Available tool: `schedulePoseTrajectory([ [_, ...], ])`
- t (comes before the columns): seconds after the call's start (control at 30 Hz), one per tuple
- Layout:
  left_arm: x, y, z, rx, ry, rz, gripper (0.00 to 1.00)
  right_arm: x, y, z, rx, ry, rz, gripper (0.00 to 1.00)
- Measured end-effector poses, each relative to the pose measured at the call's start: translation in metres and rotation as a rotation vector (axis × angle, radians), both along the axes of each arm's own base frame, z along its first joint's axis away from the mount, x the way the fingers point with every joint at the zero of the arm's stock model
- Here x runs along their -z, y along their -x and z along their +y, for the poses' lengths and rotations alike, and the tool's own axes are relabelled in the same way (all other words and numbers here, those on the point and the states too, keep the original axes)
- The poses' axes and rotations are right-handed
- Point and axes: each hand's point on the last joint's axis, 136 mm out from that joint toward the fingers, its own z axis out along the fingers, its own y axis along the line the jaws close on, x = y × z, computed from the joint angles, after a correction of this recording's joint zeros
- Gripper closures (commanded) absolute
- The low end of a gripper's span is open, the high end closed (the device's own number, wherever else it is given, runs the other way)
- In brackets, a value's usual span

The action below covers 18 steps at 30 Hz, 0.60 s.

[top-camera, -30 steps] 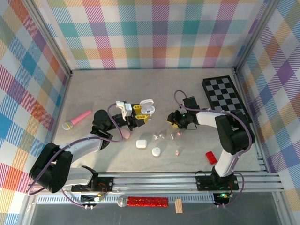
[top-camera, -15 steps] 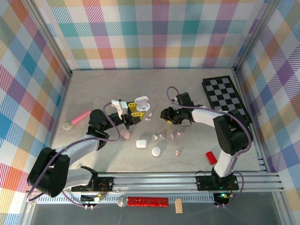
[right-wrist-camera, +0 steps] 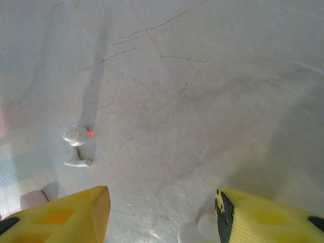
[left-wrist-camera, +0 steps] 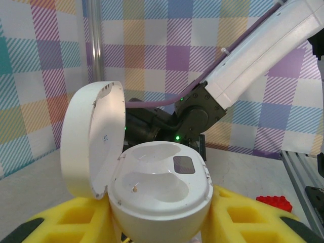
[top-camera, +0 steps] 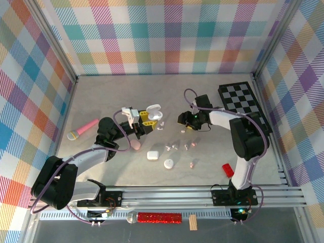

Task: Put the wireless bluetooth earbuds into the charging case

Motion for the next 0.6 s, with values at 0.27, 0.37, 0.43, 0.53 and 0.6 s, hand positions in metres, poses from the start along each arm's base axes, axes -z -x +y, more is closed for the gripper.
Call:
schedulePoseTrajectory([
  [0.27,0.0,-0.002,0.0,0.0,0.003,0.003,0.62,0.007,0.006,0.006,-0.029,-0.031,0.029,0.45],
  [0.37,-0.002,-0.001,0.0,0.0,0.008,-0.005,0.62,0.007,0.01,0.006,-0.03,-0.046,0.019,0.46],
  [0.43,-0.002,-0.002,0.0,-0.001,0.009,-0.008,0.62,0.007,0.016,0.005,-0.027,-0.055,0.023,0.47],
  [0.53,0.001,-0.003,-0.001,-0.001,0.007,-0.003,0.62,0.007,0.026,0.002,-0.022,-0.06,0.039,0.47],
  [0.6,0.003,-0.004,-0.001,-0.002,0.004,0.004,0.62,0.007,0.03,0.0,-0.02,-0.055,0.045,0.47],
])
